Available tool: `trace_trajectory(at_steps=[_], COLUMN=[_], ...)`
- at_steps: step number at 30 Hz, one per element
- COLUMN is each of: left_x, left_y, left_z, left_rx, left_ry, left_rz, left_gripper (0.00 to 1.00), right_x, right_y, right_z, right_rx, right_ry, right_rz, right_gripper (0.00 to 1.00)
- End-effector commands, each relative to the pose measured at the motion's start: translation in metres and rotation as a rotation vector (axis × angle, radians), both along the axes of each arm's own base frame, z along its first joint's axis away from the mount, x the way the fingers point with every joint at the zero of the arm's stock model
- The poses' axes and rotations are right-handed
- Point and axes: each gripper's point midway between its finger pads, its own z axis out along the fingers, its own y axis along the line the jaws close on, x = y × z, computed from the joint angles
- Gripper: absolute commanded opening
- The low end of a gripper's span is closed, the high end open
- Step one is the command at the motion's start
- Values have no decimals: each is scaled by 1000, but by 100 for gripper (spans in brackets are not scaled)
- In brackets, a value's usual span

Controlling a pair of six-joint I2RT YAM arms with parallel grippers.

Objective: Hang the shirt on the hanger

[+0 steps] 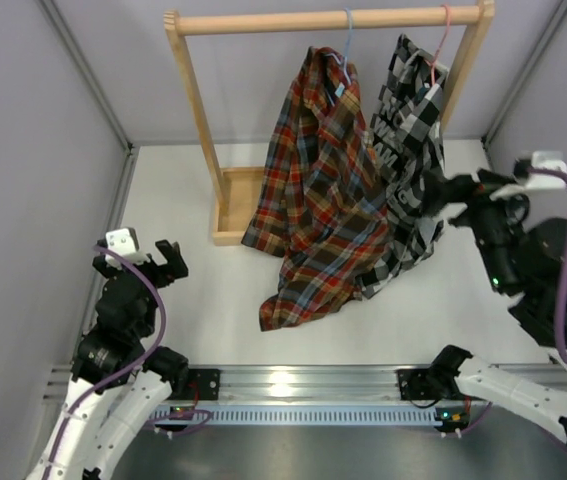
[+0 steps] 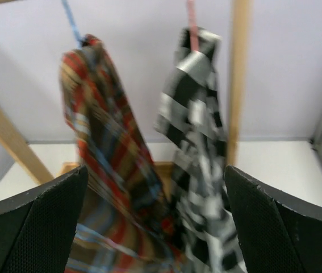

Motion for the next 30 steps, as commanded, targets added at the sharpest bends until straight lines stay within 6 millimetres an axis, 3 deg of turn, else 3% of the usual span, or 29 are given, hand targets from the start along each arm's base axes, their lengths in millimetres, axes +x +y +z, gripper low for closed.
trace_trajectory(at_steps=[1,2,4,5,7,10,14,21,30], left_x=[1,1,-2,-3,-7,-9,-10,-8,-3], left_y=[10,12,14,14,14,11,10,-17,-41], left_z=[10,11,12,10,5,-1,-2,-1,-7], left_rx=[-22,-12,-3,-3,-14,-23,-26,-35,-52], left_ry=[-39,-41,-48,-46,-39,-21,-26,-21,-8], left_rz=[56,60,62,64,56,37,32,-124,-245], left_gripper=[98,98,98,98,98,98,98,98,98], right_x=[-31,-33,-52,-54,-68,-76,-76,-76,-79], right_y=[-56,-68,-94,-97,-111,-118,-114,-114,-116], right_z=[-57,-78,-94,-111,-126,-151,-157,-170,-168], right_rx=[-108,-123,-94,-97,-73,-95,-106,-144,-140], right_ry=[94,127,119,139,152,211,242,321,307], right_rz=[-127,-180,-213,-224,-233,-234,-217,-240,-228], right_gripper=[100,99,99,99,99,99,99,100,99])
